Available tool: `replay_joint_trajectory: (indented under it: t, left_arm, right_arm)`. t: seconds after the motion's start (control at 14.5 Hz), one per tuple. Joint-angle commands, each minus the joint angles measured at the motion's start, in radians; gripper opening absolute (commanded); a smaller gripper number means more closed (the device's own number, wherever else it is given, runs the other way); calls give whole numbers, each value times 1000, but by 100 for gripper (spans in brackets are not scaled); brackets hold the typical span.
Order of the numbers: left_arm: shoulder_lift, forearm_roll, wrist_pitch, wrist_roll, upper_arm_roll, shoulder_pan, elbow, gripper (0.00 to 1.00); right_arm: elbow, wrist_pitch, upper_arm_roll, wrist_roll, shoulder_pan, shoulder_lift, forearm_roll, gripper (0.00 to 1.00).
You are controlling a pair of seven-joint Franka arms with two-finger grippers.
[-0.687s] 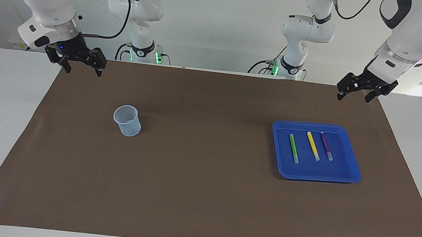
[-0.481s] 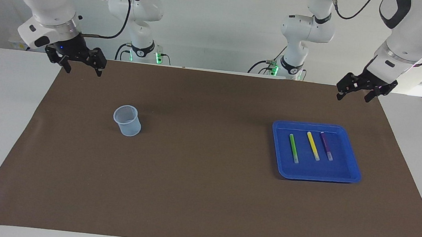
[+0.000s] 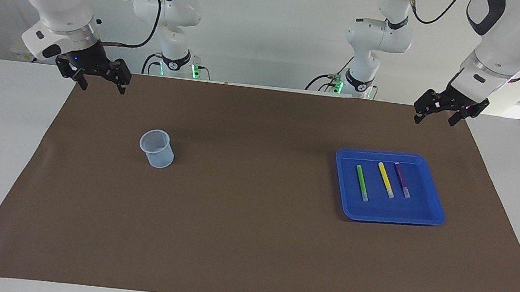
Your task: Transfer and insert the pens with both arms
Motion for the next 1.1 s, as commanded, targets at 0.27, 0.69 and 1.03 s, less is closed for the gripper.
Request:
replay_joint_trajectory:
  t: [0.27, 0.69, 1.03]
  left_arm:
    - [4, -6, 3, -7, 3, -2, 13, 100]
    - [-1, -6, 3, 0, 1, 2, 4, 100]
    - [-34, -6, 75, 5, 3, 5, -111, 100]
  right_arm:
    - [-7, -9, 3, -25, -13, -13, 12, 100]
    - [-6, -9, 3, -25, -13, -13, 12, 100]
    - [-6, -9, 3, -25, -13, -13, 12, 100]
